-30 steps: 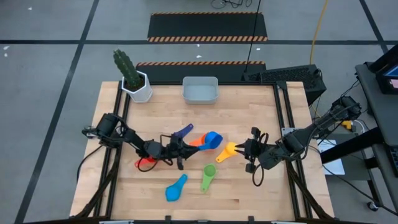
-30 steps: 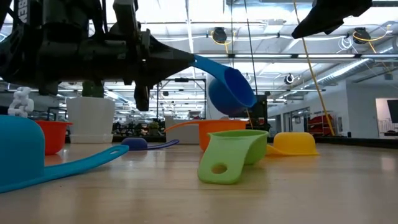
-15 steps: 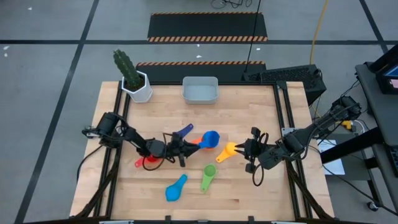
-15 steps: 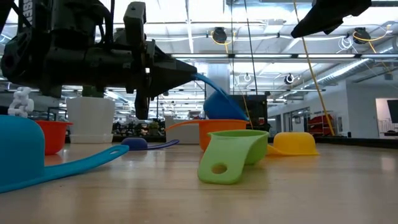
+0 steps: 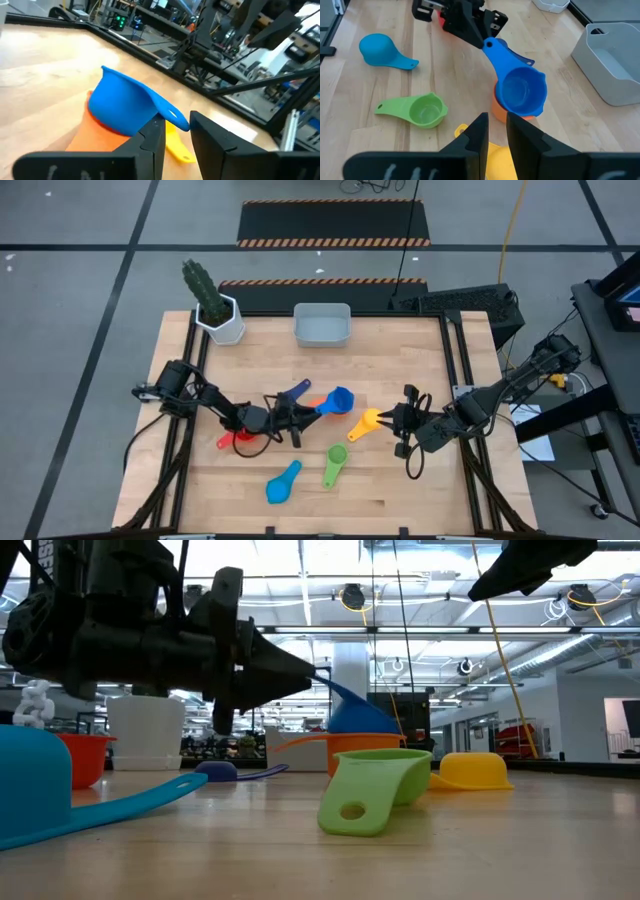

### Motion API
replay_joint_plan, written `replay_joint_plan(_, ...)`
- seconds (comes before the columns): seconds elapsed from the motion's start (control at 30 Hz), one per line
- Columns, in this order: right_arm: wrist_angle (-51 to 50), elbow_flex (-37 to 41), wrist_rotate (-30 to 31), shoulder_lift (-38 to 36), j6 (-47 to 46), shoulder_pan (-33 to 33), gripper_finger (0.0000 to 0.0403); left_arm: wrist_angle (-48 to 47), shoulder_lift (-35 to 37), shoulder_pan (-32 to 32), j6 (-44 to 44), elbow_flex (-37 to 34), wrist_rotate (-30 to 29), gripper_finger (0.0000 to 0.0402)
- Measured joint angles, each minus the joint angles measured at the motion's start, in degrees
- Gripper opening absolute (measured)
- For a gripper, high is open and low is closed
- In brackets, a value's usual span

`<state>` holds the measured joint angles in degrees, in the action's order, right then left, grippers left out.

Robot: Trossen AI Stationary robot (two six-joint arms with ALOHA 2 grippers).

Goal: Nest measuring cups in basket
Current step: Stack the blue measuring cup on top of the orange measuring cup

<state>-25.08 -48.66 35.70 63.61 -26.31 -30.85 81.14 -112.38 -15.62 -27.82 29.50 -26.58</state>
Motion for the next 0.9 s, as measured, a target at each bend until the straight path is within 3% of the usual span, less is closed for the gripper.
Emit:
replay_joint_plan(0.53, -0.02, 0.01, -1.05, 0.0, -0.88, 0.0, 0.0061, -3.6, 0.0, -0.7, 7.26, 0.0, -8.04, 0.0216)
replay_joint_plan(0.9, -0.05, 0.02, -2.97, 0.0, -1.11, 0.0, 0.0061, -6.69, 2.32, -1.63, 11.66, 0.0, -11.16, 0.0237)
